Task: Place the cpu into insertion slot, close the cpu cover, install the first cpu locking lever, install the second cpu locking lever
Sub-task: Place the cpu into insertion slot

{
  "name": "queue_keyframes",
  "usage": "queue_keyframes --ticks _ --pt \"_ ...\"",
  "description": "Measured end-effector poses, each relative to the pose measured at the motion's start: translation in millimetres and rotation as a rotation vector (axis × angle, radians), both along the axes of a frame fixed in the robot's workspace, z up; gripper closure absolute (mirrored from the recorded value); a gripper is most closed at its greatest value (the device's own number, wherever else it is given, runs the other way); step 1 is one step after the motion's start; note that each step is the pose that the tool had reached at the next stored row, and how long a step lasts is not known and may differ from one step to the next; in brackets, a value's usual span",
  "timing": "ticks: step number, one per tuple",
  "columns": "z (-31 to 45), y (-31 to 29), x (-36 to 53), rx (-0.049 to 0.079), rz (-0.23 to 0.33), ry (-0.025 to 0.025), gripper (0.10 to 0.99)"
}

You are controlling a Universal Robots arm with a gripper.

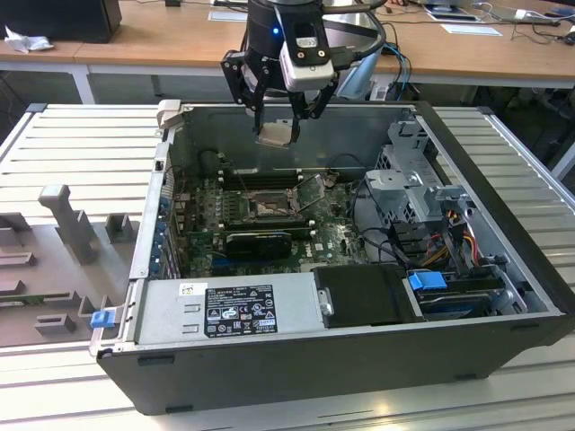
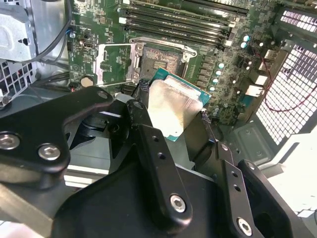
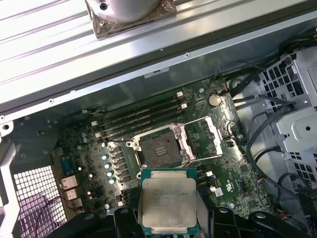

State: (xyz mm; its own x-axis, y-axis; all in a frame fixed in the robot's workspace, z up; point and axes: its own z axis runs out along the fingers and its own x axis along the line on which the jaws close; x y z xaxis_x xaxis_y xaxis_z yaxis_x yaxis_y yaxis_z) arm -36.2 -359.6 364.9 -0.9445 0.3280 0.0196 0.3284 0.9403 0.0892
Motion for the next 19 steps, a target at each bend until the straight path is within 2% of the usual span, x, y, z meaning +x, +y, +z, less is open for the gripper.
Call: queue_keyframes --ticks 13,19 --pt "-0.8 0.0 0.0 -0.001 -0.043 0.0001 0.561" --pt "-1.8 0.0 0.0 -0.001 -0.151 0.0 0.561"
